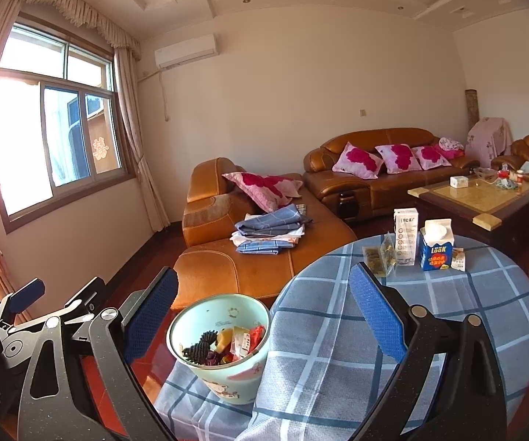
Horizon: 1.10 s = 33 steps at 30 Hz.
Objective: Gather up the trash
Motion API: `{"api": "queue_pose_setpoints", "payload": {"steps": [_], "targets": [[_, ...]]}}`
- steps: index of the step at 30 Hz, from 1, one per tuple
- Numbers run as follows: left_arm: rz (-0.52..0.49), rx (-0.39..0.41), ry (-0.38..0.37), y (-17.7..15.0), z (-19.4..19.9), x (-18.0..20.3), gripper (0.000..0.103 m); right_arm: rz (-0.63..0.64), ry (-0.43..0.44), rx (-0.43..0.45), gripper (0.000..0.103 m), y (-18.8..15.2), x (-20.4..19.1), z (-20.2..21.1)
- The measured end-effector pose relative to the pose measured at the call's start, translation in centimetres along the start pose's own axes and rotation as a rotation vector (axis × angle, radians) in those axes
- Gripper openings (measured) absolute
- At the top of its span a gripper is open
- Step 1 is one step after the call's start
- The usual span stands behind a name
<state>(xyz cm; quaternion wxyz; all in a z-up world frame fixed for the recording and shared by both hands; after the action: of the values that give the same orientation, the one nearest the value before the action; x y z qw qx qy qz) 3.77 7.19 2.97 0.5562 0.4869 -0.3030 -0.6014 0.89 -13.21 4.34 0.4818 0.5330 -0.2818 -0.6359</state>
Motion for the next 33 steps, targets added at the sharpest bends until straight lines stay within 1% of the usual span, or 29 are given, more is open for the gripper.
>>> {"api": "queue_pose_setpoints", "payload": {"steps": [5,13,33], "targets": [[0.006,0.003,0.001,0.02,0.00,-0.17,0.097,-0.005,0.006,-0.008,0.093,-0.05,-0.04,-0.10],[0.015,0.000,-0.008,-0.11,-0.05,-0.28,0.097,-0.006,0.012,0.008,0.093,0.19,-0.28,0.26],[0.018,0.000,-0.015,-0.08,0.04,-0.35,0.097,-0.018,0.018,-0.002,0.093,-0.08,-0.15,-0.04]]}}
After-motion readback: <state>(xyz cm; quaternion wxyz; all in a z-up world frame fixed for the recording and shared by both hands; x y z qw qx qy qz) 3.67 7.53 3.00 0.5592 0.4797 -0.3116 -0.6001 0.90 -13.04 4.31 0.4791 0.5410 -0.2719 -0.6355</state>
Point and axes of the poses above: each gripper's, at about its wrist camera, not at the fingertips, and z roughly against the way its jaws point, x to its right, y to its top, the point moved 7 cm from there along -z, roughly the way its jaws point, and after that the axes turned 14 degrees about -z, right-handed, at the moved point
